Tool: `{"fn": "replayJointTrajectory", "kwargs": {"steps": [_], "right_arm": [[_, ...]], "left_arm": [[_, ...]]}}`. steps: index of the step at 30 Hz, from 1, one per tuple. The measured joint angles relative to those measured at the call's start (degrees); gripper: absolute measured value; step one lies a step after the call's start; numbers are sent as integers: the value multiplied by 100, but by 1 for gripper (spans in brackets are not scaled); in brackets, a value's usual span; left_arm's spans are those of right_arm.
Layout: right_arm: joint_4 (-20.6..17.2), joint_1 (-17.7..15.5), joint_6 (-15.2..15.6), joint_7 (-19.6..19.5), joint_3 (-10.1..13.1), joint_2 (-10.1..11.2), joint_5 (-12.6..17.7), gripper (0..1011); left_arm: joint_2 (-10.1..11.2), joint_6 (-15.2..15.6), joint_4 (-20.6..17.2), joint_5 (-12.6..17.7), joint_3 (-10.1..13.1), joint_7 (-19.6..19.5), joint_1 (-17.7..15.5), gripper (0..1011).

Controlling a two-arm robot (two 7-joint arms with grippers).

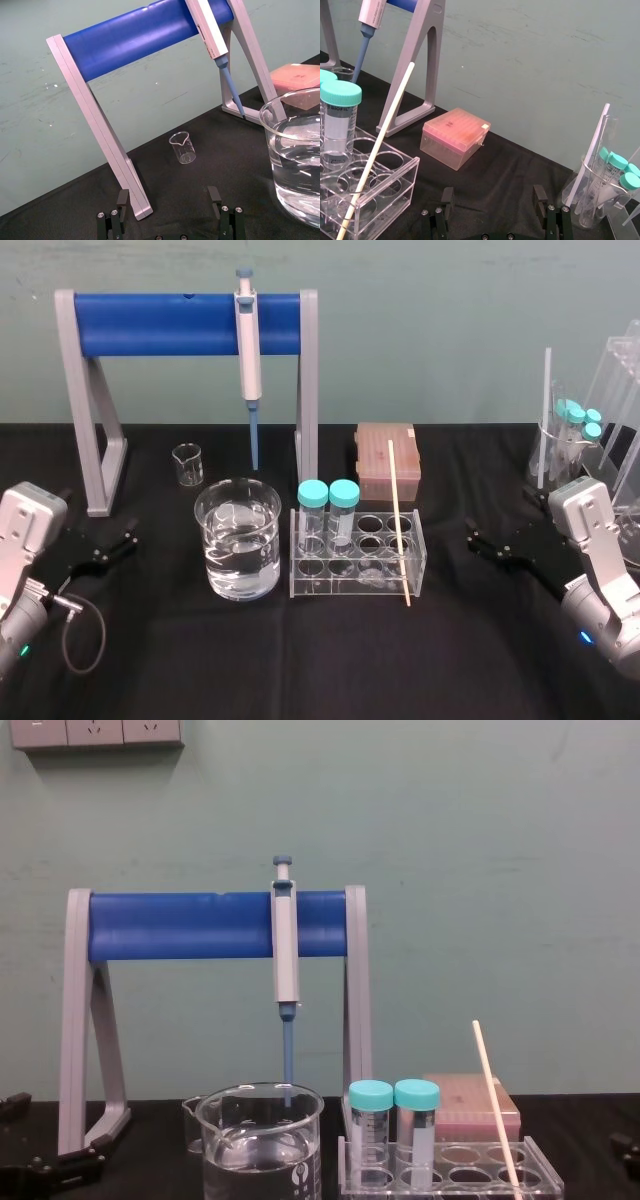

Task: Hold the thermometer with one hand and immerse one end into the beaker, then reinsert it into the test tube rack.

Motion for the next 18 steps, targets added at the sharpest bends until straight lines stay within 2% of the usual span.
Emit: {"fn": "replayJointTrajectory", "kwargs": {"steps": [18], "right_arm": [[0, 0, 0, 0, 0, 0, 0, 1003]], "left_arm": [[0, 0, 0, 0, 0, 0, 0, 1004]]}}
